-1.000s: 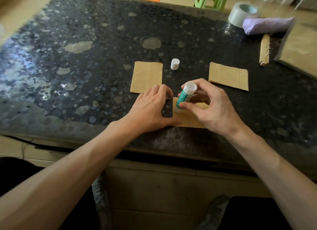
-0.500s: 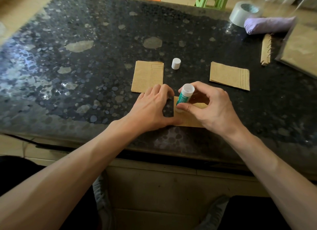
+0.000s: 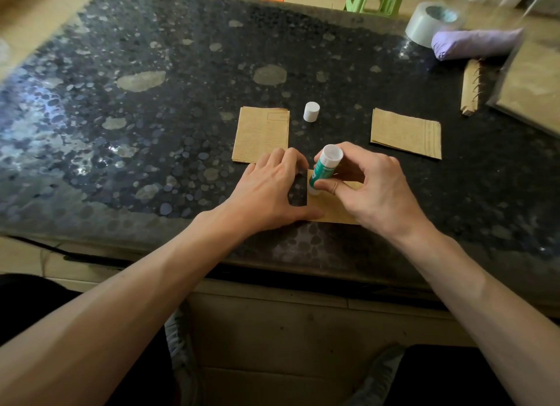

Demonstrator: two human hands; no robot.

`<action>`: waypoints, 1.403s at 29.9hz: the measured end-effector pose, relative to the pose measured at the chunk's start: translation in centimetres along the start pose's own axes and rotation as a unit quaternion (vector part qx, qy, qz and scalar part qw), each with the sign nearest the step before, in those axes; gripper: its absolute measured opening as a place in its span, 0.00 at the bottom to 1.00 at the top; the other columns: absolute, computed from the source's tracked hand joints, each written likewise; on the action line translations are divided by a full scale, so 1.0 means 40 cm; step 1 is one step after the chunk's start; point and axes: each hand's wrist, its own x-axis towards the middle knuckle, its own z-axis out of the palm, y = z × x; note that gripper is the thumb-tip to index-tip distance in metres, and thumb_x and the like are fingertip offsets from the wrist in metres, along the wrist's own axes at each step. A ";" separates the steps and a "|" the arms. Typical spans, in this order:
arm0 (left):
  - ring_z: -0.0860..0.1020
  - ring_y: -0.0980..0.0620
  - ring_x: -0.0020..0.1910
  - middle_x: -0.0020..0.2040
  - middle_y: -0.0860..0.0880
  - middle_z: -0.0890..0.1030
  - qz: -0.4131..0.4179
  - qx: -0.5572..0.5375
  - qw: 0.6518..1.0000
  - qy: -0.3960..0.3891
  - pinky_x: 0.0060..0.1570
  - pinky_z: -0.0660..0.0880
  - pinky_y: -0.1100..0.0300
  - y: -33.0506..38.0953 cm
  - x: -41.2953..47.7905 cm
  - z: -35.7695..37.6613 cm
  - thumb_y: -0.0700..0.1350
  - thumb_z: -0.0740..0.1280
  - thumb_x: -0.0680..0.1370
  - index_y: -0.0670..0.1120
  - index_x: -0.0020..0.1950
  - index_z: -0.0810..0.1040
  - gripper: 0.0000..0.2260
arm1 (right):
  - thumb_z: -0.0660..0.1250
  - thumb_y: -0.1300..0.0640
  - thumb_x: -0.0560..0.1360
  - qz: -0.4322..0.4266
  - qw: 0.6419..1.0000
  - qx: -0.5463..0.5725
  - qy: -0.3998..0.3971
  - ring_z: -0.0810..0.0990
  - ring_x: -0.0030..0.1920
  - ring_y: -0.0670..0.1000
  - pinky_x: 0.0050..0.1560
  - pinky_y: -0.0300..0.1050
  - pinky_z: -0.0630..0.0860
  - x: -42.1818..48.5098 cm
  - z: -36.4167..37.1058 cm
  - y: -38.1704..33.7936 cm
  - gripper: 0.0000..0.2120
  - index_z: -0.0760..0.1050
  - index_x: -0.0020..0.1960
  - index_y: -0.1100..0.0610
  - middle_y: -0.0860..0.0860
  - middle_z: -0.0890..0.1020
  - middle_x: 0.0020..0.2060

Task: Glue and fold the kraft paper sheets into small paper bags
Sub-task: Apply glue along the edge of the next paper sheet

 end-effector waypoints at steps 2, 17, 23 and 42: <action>0.69 0.54 0.60 0.60 0.55 0.70 -0.001 0.000 1.000 -0.004 0.57 0.66 0.57 0.001 0.000 -0.001 0.67 0.73 0.69 0.52 0.67 0.67 0.34 | 0.77 0.50 0.75 0.000 1.000 -0.010 0.013 0.82 0.54 0.41 0.58 0.35 0.79 0.001 0.004 -0.001 0.17 0.80 0.62 0.52 0.42 0.84 0.53; 0.70 0.53 0.60 0.60 0.54 0.70 -0.005 -0.002 1.000 0.008 0.56 0.66 0.57 0.004 -0.004 -0.001 0.66 0.75 0.69 0.52 0.67 0.66 0.35 | 0.77 0.51 0.75 0.008 0.999 -0.030 0.039 0.80 0.53 0.39 0.52 0.22 0.72 0.028 0.020 0.010 0.17 0.79 0.62 0.53 0.39 0.81 0.50; 0.70 0.52 0.60 0.60 0.54 0.71 -0.007 0.003 1.000 0.007 0.57 0.67 0.56 0.002 -0.002 0.002 0.67 0.74 0.69 0.52 0.67 0.66 0.35 | 0.77 0.51 0.75 0.001 0.998 -0.028 0.049 0.79 0.51 0.38 0.51 0.23 0.73 0.042 0.023 0.015 0.16 0.79 0.61 0.53 0.39 0.81 0.49; 0.69 0.53 0.62 0.61 0.54 0.70 -0.008 0.003 1.000 -0.009 0.59 0.65 0.55 -0.001 -0.001 -0.002 0.68 0.73 0.69 0.56 0.67 0.66 0.33 | 0.77 0.57 0.77 -0.006 0.985 0.052 0.167 0.84 0.55 0.42 0.56 0.36 0.80 0.040 -0.003 0.026 0.15 0.80 0.62 0.57 0.47 0.84 0.54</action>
